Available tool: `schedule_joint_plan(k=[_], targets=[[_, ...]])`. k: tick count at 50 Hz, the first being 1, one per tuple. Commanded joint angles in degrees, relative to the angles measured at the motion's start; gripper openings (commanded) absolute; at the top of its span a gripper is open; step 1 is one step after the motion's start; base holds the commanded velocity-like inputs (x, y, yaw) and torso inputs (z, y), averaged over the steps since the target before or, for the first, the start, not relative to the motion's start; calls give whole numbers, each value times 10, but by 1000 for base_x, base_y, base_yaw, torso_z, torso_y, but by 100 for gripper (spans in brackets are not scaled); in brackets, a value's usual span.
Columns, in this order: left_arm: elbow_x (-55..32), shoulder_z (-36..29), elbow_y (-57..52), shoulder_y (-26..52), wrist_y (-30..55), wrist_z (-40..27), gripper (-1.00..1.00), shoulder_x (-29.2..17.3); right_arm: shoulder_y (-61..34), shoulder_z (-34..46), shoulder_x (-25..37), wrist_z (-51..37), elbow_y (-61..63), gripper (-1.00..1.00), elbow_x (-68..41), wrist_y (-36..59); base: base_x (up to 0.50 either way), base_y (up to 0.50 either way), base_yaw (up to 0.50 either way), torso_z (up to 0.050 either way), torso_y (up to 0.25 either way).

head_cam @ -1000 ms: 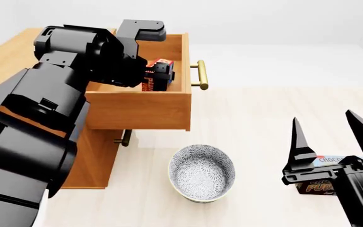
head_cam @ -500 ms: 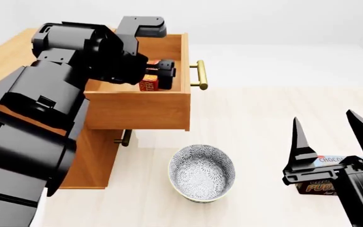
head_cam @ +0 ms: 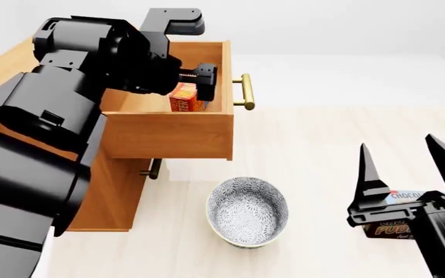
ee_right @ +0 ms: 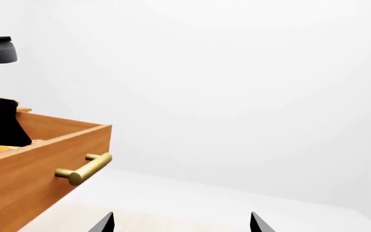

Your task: Put the butter at the back in the top drawer of the cabinet and close it.

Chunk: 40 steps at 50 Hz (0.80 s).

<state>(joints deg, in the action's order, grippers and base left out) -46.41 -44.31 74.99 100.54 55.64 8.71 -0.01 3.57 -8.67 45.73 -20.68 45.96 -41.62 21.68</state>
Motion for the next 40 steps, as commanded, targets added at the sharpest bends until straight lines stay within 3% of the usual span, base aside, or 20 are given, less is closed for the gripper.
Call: schedule_joint_plan(k=[1, 14, 20, 24, 32, 40], targets=[[8, 5, 0, 23, -3, -19, 100, 0, 1, -4, 3, -3, 5, 100, -5, 2, 0, 0, 0, 0, 0], [6, 28, 0, 72, 1, -49, 100, 0, -1, -15, 14, -17, 25, 100, -21, 13, 0, 0, 0, 1, 0], [-116, -76, -28, 101, -7, -92, 100, 0, -20, -5, 17, -22, 25, 100, -27, 24, 0, 0, 0, 0, 0], [-160, -93, -63, 110, 5, -142, 100, -1, -27, -1, 17, -25, 24, 100, -29, 28, 0, 0, 0, 0, 0], [-256, -24, -270, 70, 101, -330, 100, -41, -22, 0, 15, -31, 28, 100, -25, 28, 0, 0, 0, 0, 0], [-312, 7, -373, 28, 138, -462, 100, -27, -11, -6, 15, -40, 34, 100, -24, 29, 0, 0, 0, 0, 0]])
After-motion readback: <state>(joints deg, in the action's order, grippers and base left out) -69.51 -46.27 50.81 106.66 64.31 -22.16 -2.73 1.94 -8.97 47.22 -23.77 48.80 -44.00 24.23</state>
